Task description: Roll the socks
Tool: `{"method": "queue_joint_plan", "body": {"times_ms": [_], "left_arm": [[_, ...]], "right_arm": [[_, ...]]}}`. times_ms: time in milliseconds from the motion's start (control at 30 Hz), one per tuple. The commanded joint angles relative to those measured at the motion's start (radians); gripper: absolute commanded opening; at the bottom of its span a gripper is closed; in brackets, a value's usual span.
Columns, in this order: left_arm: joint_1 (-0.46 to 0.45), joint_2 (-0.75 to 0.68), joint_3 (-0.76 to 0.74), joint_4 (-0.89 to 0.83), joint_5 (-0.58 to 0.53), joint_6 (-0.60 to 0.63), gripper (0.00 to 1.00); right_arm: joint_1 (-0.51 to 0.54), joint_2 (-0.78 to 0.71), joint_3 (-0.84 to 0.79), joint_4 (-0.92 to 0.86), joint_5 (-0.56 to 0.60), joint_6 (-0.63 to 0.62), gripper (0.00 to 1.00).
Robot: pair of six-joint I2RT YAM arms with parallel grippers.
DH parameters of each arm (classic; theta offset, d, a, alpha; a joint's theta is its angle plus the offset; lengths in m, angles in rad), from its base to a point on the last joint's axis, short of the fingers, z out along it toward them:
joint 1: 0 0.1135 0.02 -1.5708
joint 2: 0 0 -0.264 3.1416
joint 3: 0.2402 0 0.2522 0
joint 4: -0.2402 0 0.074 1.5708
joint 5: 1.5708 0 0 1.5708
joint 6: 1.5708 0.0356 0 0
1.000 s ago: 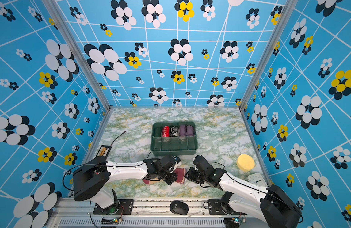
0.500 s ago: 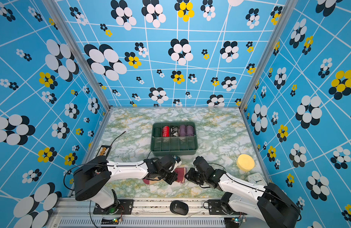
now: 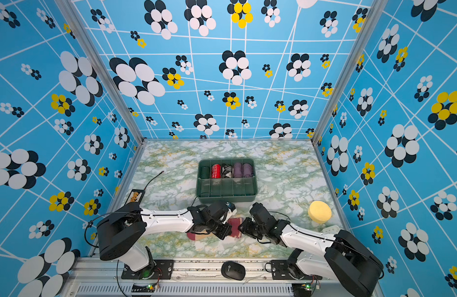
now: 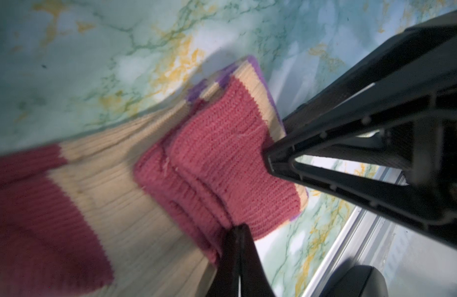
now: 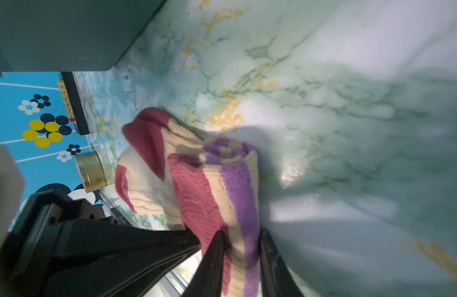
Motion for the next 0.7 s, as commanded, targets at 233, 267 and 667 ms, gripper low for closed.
{"method": "queue_joint_plan", "body": {"times_ms": [233, 267, 667], "left_arm": [[0.017, 0.042, -0.018, -0.009, 0.019, -0.005, 0.07], [0.017, 0.042, -0.017, -0.009, 0.02, -0.006, 0.07], [0.028, 0.03, -0.001, -0.009, 0.037, -0.004, 0.07]], "right_arm": [[-0.003, 0.053, -0.011, -0.021, 0.03, -0.005, 0.24], [-0.003, 0.054, -0.011, -0.021, 0.03, -0.008, 0.22], [0.0, 0.039, 0.103, -0.204, 0.087, -0.14, 0.0]]}}
